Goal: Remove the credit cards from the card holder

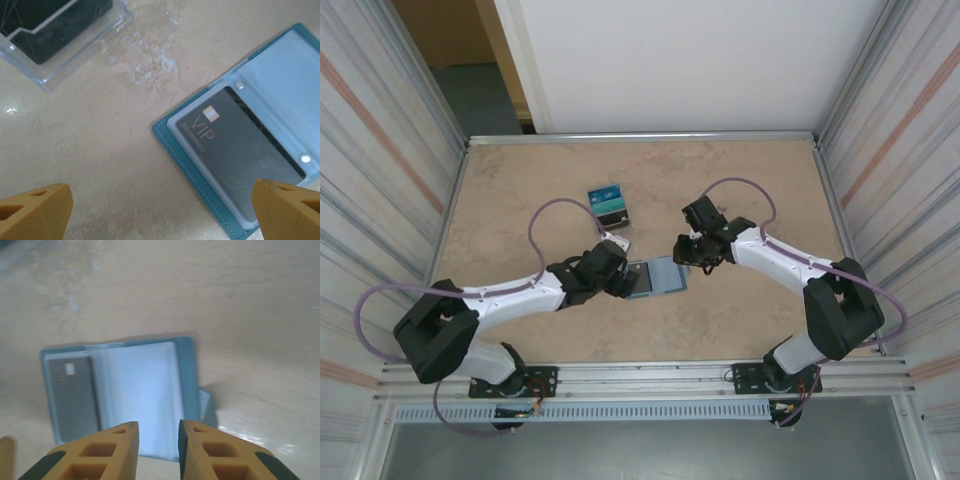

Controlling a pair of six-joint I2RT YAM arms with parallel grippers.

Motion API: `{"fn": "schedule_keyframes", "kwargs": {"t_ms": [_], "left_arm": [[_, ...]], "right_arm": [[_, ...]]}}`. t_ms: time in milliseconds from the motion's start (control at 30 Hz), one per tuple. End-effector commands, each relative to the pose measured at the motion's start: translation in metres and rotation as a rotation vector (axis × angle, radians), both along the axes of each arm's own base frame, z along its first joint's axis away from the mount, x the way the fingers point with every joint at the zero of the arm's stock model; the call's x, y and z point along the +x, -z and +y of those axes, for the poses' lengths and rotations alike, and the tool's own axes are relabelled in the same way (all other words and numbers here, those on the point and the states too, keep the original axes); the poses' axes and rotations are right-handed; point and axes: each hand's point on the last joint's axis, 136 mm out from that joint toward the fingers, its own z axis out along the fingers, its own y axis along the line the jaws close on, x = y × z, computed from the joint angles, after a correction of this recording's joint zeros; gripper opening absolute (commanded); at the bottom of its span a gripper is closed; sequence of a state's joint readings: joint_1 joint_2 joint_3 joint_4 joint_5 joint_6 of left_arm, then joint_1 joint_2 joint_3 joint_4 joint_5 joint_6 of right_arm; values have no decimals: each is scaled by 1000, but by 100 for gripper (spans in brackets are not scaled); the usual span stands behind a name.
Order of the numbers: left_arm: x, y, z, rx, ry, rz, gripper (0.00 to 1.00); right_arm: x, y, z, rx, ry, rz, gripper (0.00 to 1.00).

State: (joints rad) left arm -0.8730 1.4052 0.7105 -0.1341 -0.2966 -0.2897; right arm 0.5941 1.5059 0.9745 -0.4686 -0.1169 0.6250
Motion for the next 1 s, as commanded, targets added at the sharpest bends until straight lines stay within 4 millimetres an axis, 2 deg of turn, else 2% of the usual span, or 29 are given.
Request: {"fn": "schedule_keyframes", "kwargs": {"t_ms": [0,167,400,700,967], "left_arm": [[-1,13,8,39,-39,11,92],[1,23,6,59,-49,28,90],[2,32,5,70,-57,45,87],[4,37,3,91,-57,62,87],[3,43,6,114,-66,76,87]], "right_arm": [[-2,-10,24,154,-22,22,25],[-1,-3,44,221,-48,57,24],[-7,20,64,218,-90,128,24],[-9,42,67,227,-70,192,23],[-8,42,71,248,-78,205,23]]}}
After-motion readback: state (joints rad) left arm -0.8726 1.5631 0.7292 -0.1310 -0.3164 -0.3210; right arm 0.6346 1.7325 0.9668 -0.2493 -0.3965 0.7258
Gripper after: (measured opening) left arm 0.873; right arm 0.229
